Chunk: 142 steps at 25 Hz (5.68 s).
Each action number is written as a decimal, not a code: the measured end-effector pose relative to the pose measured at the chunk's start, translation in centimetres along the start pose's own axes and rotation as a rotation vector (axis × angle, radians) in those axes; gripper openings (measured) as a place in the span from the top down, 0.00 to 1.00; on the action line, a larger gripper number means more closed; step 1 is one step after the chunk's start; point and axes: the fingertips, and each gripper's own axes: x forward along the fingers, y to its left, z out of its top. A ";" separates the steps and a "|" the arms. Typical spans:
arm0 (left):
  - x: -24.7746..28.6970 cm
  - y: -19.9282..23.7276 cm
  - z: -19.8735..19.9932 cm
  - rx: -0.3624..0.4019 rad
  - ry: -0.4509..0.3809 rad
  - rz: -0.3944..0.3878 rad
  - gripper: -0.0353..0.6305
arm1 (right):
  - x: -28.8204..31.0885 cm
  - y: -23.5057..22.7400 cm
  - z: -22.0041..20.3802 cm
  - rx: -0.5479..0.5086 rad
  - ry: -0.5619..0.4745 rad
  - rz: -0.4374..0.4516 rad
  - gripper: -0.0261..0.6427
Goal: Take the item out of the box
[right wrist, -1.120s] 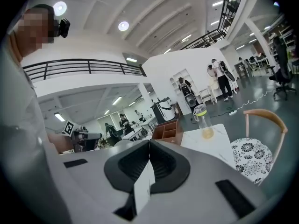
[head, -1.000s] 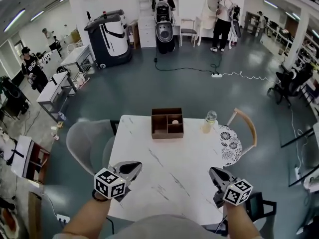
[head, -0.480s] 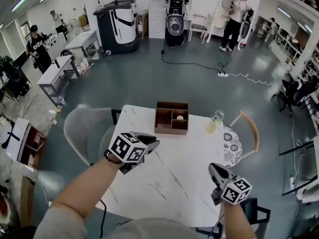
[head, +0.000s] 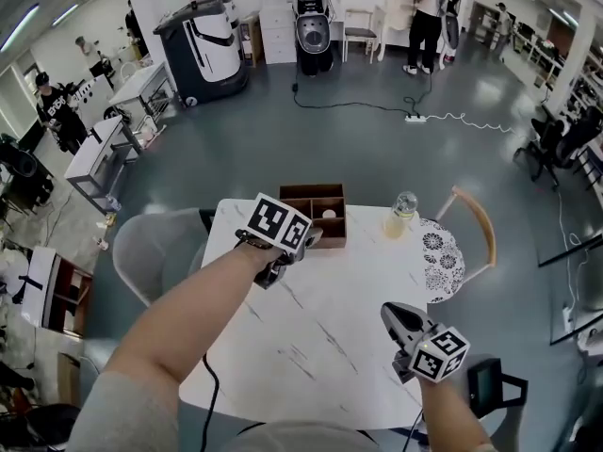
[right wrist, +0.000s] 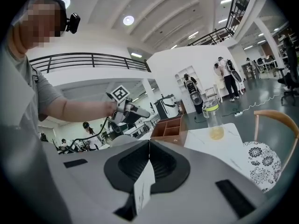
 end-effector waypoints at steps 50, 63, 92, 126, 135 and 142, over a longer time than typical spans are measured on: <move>15.5 7.3 0.8 -0.182 0.502 0.187 0.53 | 13.7 -9.6 2.0 -0.096 -0.040 -0.007 0.95; 15.2 7.7 0.7 -0.401 0.466 0.181 0.54 | 12.6 -9.0 2.6 -0.072 -0.055 -0.010 0.95; 17.2 9.9 0.0 -0.283 0.433 0.387 0.74 | 10.9 -9.6 2.2 -0.035 -0.053 -0.035 0.95; 16.4 9.2 0.6 -0.212 0.291 0.345 0.94 | 9.3 -10.8 1.5 -0.017 -0.036 -0.097 0.95; 16.7 8.7 0.8 -0.208 0.358 0.283 0.76 | 9.0 -11.0 0.4 0.001 -0.025 -0.104 0.95; 16.8 8.8 0.5 -0.200 0.370 0.320 0.78 | 9.1 -10.7 0.7 -0.001 -0.027 -0.102 0.95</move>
